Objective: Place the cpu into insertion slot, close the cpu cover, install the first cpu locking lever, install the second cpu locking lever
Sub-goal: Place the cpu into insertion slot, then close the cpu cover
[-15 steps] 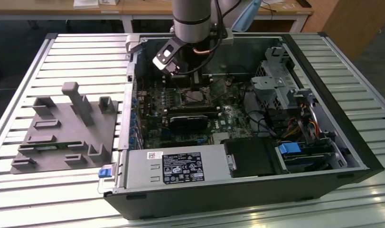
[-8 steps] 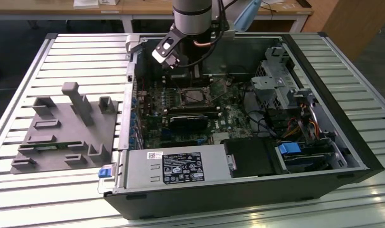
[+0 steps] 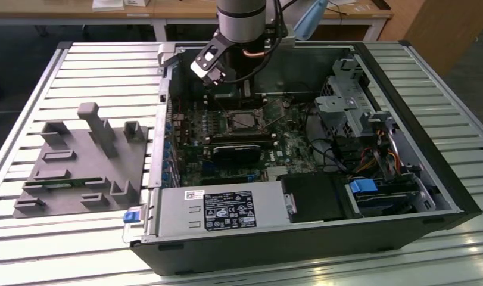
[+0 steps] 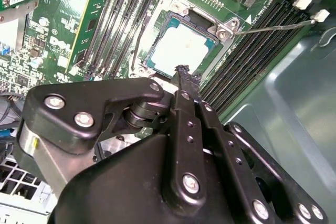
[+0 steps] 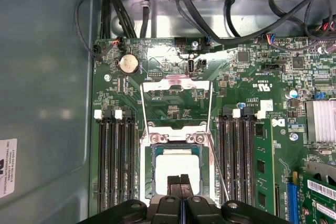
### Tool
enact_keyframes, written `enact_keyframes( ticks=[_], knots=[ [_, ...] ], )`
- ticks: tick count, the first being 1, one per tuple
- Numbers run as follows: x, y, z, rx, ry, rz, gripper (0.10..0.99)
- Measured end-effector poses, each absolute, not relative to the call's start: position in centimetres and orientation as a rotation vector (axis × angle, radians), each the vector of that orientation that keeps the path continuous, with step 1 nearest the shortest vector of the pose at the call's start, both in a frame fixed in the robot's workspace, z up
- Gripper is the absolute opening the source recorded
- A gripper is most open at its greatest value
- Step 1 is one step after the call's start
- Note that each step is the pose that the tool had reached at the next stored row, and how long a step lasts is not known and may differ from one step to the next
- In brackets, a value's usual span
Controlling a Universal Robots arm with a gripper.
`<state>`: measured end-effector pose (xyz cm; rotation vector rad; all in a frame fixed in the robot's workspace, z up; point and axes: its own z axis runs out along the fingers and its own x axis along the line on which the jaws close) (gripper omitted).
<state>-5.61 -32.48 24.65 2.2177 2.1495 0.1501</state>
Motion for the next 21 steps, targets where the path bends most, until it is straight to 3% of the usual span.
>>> enact_keyframes(
  ticks=[21],
  knots=[
    [-3.9,-32.5,24.7,2.220,2.151,0.146,0.106]
  ],
)
